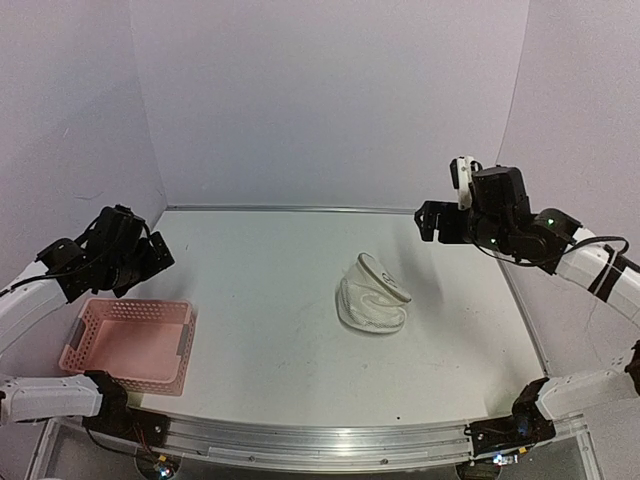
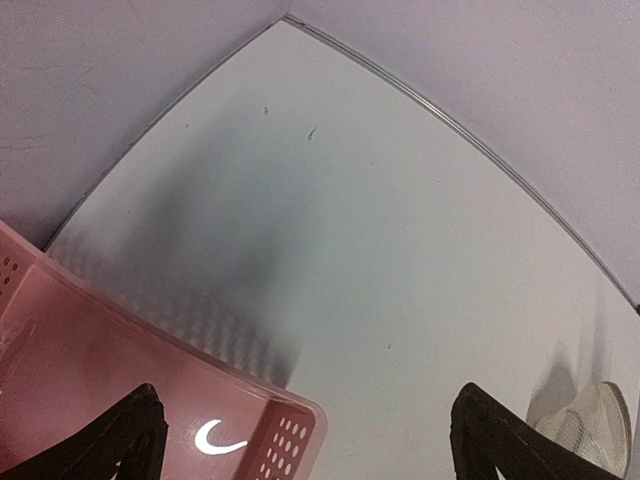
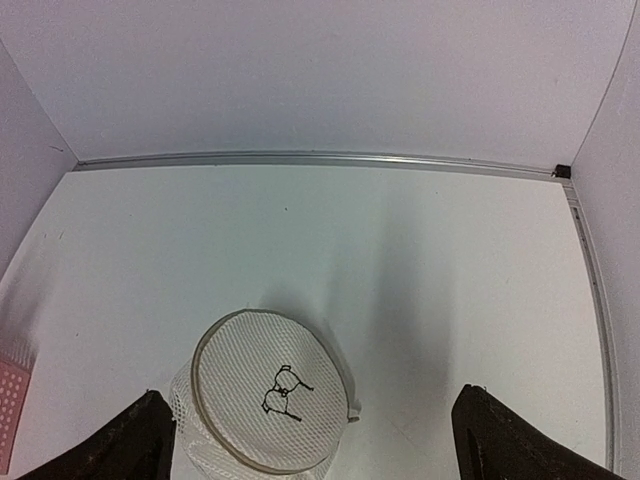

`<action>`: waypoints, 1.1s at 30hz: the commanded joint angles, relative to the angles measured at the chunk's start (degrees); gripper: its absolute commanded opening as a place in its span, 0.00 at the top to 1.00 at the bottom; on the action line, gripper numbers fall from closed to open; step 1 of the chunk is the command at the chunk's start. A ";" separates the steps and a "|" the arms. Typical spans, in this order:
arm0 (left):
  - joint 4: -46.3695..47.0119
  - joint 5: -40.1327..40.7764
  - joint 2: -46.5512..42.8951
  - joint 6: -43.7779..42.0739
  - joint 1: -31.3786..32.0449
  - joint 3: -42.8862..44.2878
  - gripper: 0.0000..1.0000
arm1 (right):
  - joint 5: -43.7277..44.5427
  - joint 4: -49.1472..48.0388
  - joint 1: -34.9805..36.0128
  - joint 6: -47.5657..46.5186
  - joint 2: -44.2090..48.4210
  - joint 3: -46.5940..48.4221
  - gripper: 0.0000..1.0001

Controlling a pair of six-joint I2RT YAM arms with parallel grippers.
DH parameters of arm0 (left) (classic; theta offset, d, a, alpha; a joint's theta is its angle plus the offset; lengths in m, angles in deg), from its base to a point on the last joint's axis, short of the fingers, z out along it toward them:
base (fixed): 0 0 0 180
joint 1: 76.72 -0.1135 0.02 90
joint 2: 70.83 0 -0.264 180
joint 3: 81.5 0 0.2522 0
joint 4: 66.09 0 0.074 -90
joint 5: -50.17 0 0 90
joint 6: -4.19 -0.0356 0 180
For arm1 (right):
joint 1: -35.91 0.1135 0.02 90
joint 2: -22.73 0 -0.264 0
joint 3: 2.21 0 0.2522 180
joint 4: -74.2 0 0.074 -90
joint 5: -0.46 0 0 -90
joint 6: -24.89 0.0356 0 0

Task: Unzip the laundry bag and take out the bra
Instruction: Move the bin to the center of the board.

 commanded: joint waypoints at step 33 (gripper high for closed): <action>11.87 -17.75 18.70 -3.31 -28.81 -9.52 0.19 | -1.59 -1.55 0.06 1.33 0.80 -3.26 0.02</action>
